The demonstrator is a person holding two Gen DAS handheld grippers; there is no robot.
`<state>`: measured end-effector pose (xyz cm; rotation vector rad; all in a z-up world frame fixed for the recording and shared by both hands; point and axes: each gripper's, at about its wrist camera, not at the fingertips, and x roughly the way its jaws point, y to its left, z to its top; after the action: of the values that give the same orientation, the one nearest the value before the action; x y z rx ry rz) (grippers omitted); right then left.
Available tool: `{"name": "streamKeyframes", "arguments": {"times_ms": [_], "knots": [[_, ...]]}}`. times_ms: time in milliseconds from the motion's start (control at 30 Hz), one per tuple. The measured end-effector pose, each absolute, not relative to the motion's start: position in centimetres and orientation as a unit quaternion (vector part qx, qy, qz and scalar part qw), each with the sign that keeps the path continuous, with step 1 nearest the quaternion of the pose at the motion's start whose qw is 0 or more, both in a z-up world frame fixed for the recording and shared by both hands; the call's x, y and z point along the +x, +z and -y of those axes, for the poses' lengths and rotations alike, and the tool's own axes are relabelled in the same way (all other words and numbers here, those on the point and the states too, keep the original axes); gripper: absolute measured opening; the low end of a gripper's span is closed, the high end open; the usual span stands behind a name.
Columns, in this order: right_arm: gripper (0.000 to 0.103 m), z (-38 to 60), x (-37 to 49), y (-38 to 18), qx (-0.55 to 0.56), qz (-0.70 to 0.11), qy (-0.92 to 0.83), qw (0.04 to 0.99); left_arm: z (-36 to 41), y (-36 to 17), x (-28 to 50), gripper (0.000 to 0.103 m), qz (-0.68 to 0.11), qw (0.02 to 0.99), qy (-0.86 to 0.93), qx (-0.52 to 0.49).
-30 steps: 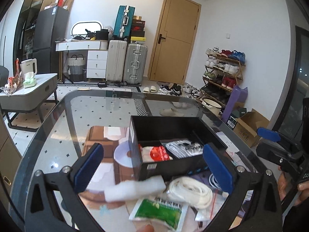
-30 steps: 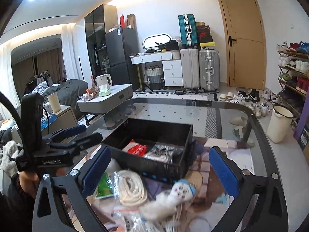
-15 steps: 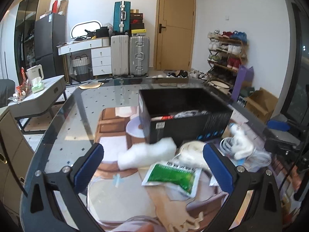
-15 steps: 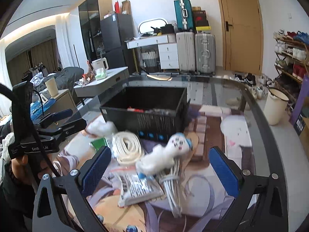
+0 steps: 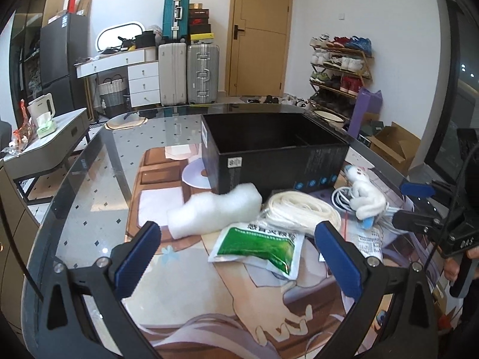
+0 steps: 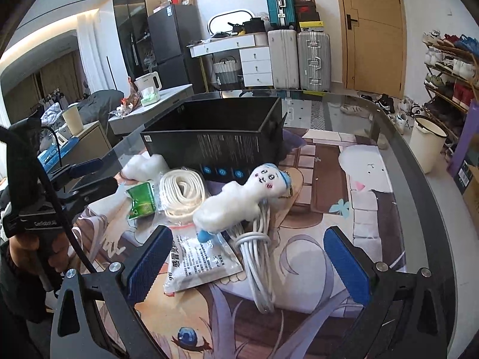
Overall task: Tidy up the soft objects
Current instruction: 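Grasp the white plush doll with the right gripper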
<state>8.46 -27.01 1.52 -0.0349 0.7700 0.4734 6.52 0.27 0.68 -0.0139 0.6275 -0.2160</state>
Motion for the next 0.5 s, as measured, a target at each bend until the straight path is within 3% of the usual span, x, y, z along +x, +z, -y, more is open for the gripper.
{"name": "streamKeyframes", "arguments": {"times_ms": [500], "knots": [[0.102, 26.1, 10.3, 1.5, -0.002, -0.373, 0.232, 0.898, -0.5, 0.1, 6.7, 0.103, -0.326, 0.939, -0.11, -0.011]]}}
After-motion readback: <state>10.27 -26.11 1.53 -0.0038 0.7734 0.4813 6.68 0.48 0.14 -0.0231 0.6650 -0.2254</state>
